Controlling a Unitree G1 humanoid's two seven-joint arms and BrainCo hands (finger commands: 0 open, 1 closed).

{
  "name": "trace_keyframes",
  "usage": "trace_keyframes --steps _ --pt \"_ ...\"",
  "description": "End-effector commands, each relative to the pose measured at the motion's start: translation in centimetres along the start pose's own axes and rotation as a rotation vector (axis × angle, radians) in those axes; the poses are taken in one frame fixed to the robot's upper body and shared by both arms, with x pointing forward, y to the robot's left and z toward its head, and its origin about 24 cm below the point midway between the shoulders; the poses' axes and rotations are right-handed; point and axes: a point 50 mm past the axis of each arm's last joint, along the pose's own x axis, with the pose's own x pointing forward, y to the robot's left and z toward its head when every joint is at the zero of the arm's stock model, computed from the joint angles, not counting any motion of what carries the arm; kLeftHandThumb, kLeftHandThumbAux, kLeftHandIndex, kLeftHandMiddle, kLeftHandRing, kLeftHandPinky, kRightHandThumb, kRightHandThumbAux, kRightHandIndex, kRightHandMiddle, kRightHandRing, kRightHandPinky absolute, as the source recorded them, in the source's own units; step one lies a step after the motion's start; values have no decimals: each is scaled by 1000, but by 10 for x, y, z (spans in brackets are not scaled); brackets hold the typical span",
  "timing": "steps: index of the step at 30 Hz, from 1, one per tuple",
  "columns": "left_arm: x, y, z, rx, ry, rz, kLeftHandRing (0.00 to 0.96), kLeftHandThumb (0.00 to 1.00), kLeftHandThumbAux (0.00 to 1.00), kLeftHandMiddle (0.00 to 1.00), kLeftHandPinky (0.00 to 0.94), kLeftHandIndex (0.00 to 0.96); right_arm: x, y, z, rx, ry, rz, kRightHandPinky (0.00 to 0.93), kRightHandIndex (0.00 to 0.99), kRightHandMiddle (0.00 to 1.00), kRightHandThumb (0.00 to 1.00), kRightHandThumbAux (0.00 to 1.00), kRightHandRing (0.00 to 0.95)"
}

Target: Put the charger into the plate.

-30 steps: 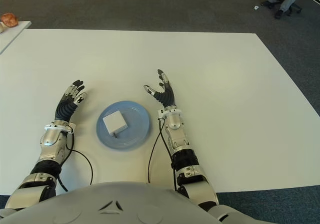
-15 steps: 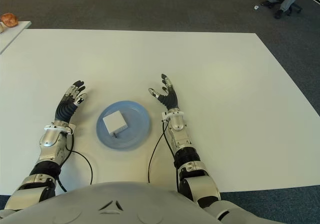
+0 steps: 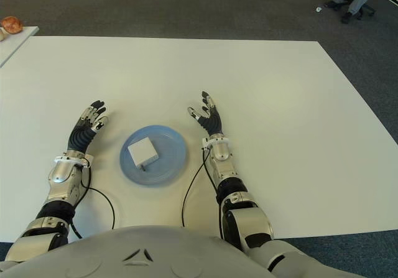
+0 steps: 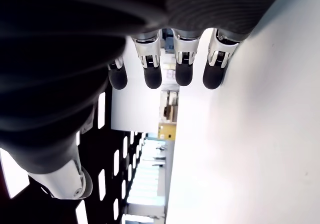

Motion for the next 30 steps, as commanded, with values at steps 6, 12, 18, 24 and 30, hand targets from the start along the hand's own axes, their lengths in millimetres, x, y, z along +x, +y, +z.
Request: trace_keyframes --steps 6,12,18,24,30 --pt "-34 -5 -37 -68 204 -8 48 0 563 58 60 26 -9 -4 -21 71 103 -26 2 0 1 80 653 0" --pt "-34 -4 -38 -72 211 -5 44 0 566 56 57 24 -10 -5 -23 107 107 -26 13 0 4 96 662 0" --pt "-34 -4 -38 -71 211 -3 47 0 566 59 65 26 -10 -5 -23 126 103 -24 19 0 5 102 669 0" --pt "-35 -5 -38 -72 211 -4 48 0 565 60 63 26 -10 -5 -23 134 98 -17 22 0 6 106 676 0" --pt "-35 -6 -38 -72 209 -5 50 0 567 63 65 26 -11 -5 -22 142 87 -12 24 0 5 115 676 0"
